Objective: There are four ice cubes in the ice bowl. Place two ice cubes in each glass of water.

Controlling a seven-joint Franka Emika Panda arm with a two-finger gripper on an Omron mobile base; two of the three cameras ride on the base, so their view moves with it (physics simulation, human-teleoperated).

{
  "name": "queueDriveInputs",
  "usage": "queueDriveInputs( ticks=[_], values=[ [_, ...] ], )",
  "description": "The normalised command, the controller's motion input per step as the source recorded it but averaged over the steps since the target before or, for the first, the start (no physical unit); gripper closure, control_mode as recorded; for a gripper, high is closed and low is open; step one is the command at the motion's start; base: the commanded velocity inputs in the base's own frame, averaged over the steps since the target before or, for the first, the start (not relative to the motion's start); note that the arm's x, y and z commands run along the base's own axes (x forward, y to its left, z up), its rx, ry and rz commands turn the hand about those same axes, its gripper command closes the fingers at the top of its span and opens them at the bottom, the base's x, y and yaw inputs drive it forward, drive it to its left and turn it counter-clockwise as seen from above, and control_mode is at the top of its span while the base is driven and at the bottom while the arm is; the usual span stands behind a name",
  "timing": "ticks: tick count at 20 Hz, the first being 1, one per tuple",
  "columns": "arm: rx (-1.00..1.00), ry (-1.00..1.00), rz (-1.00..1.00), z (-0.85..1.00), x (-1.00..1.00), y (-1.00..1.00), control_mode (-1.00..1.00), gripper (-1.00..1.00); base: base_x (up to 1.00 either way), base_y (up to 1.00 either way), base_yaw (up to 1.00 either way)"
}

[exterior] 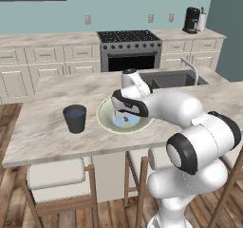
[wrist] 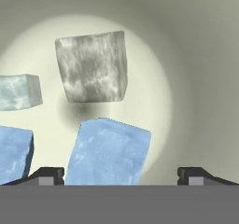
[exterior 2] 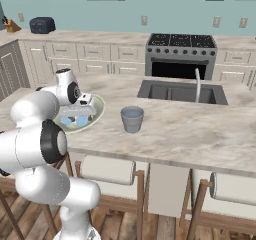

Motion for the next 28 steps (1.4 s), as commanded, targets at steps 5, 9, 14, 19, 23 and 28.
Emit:
queueDriveInputs(
  ticks=[5, 9, 14, 19, 23, 28],
  values=[
    [0.00, 0.00, 0.00, -0.26, 0.00, 0.08, -1.00, -1.00, 0.00, 0.00, 0.00],
    [-0.01, 0.00, 0.00, -0.24, 0.00, 0.18, -1.00, -1.00, 0.00, 0.00, 0.00],
    [0.00, 0.00, 0.00, -0.18, 0.00, 0.21, -1.00, 1.00, 0.00, 0.00, 0.00],
    [0.00, 0.00, -0.02, -0.16, -0.16, 0.01, -1.00, 1.00, 0.00, 0.00, 0.00],
    [0.00, 0.00, -0.08, -0.02, -0.30, 0.00, -1.00, 1.00, 0.00, 0.00, 0.00],
    [0.00, -0.06, -0.10, 0.63, -0.52, -0.11, -1.00, 1.00, 0.00, 0.00, 0.00]
  ],
)
